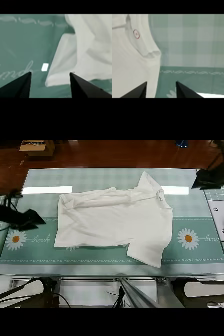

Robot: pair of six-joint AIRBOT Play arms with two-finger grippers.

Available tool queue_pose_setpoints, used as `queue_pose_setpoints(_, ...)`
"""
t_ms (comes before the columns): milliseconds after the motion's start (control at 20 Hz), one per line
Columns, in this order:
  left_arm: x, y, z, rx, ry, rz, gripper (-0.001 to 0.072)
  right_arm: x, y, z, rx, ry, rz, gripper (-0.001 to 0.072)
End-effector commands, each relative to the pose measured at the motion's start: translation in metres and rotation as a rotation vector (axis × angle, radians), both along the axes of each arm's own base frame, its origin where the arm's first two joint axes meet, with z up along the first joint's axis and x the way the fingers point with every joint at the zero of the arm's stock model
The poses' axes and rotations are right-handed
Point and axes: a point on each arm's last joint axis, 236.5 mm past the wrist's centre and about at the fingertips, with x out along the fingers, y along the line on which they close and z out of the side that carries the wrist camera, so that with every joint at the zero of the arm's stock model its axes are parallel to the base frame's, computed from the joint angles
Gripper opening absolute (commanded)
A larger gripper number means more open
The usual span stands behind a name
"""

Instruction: Fold the shirts.

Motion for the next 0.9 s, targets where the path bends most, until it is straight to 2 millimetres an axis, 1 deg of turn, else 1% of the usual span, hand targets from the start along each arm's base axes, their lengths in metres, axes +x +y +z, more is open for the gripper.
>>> queue_pose_setpoints(0, -0.066, -0.034, -0.029, -0.149, 0.185, -0.042, 0.0554, -0.034, 0.005, -0.025, 0.155, 0.027, -0.037, 0.0441)
queue_pose_setpoints(100, -0.079, -0.041, -0.044, -0.161, 0.194, -0.062, 0.0554, -0.047, 0.004, -0.042, 0.169, 0.02, -0.043, 0.0441)
queue_pose_setpoints(200, -0.08, -0.043, -0.051, -0.158, 0.175, -0.071, 0.0554, -0.055, 0.005, -0.054, 0.184, 0.009, -0.061, 0.0441)
queue_pose_setpoints(250, -0.08, -0.042, -0.054, -0.152, 0.17, -0.067, 0.0554, -0.059, 0.009, -0.057, 0.197, 0.009, -0.062, 0.0441)
queue_pose_setpoints(400, -0.069, -0.039, -0.064, -0.126, 0.132, -0.03, 0.0554, -0.063, 0.02, -0.063, 0.243, 0.009, -0.064, 0.0441)
queue_pose_setpoints(500, -0.056, -0.044, -0.066, -0.158, 0.102, 0.017, 0.0554, -0.061, 0.028, -0.061, 0.282, -0.001, -0.068, 0.0441)
queue_pose_setpoints(550, -0.046, -0.049, -0.066, -0.183, 0.08, 0.051, 0.0552, -0.058, 0.032, -0.058, 0.3, -0.01, -0.07, 0.0441)
queue_pose_setpoints(600, -0.038, -0.053, -0.066, -0.196, 0.061, 0.071, 0.0535, -0.057, 0.034, -0.057, 0.312, -0.016, -0.072, 0.0441)
queue_pose_setpoints(650, -0.033, -0.057, -0.068, -0.203, 0.054, 0.074, 0.0471, -0.056, 0.037, -0.055, 0.327, -0.02, -0.073, 0.0441)
queue_pose_setpoints(750, -0.035, -0.071, -0.072, -0.215, 0.073, 0.036, 0.0307, -0.054, 0.041, -0.05, 0.345, -0.034, -0.074, 0.0441)
queue_pose_setpoints(800, -0.041, -0.08, -0.072, -0.235, 0.091, -0.013, 0.0125, -0.054, 0.041, -0.047, 0.341, -0.043, -0.072, 0.0441)
queue_pose_setpoints(850, -0.048, -0.087, -0.071, -0.256, 0.1, -0.068, 0.0019, -0.055, 0.04, -0.043, 0.328, -0.053, -0.069, 0.0441)
